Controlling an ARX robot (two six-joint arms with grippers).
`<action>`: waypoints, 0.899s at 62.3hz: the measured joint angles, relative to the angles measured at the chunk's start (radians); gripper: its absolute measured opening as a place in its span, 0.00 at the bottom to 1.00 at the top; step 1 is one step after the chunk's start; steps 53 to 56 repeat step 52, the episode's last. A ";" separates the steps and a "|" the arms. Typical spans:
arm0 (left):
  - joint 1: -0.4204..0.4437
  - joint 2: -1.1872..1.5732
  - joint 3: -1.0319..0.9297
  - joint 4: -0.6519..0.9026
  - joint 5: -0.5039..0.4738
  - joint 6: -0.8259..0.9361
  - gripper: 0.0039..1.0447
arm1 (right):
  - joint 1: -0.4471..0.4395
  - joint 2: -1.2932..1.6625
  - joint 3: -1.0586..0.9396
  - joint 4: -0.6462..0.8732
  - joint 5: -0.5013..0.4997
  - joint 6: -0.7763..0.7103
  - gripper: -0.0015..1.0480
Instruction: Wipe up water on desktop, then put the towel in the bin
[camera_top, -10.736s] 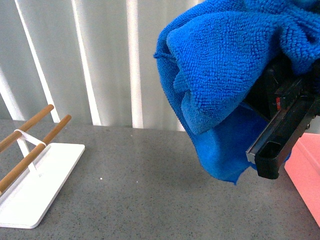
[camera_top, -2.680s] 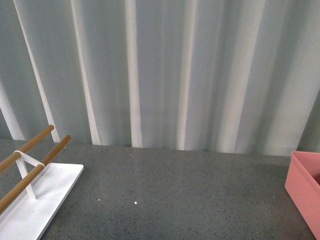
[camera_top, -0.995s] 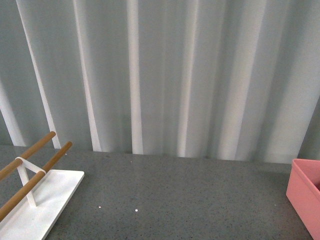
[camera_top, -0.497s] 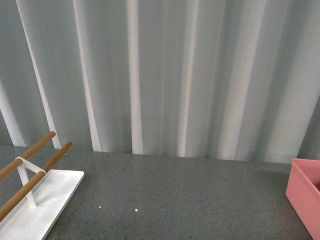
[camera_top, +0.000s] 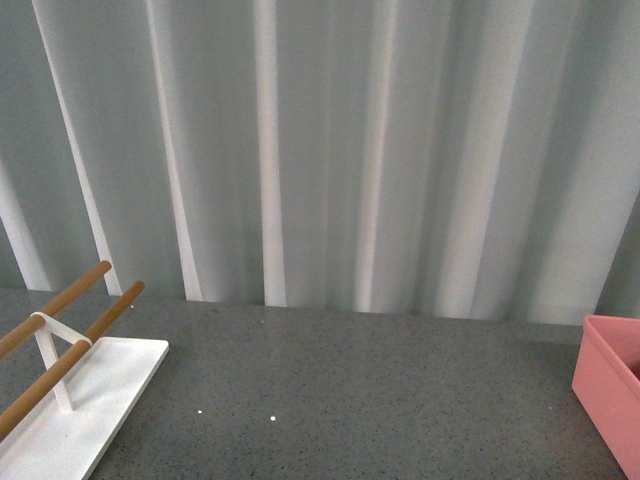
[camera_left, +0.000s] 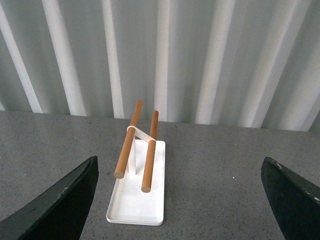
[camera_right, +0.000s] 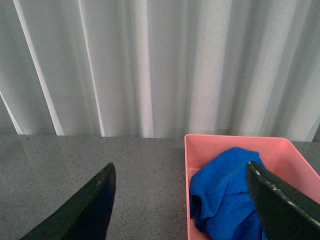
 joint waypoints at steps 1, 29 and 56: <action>0.000 0.000 0.000 0.000 0.000 0.000 0.94 | 0.000 0.000 0.000 0.000 0.000 0.000 0.80; 0.000 0.000 0.000 0.000 0.000 0.000 0.94 | 0.000 0.000 0.000 0.000 0.000 0.001 0.93; 0.000 0.000 0.000 0.000 0.000 0.000 0.94 | 0.000 0.000 0.000 0.000 0.000 0.001 0.93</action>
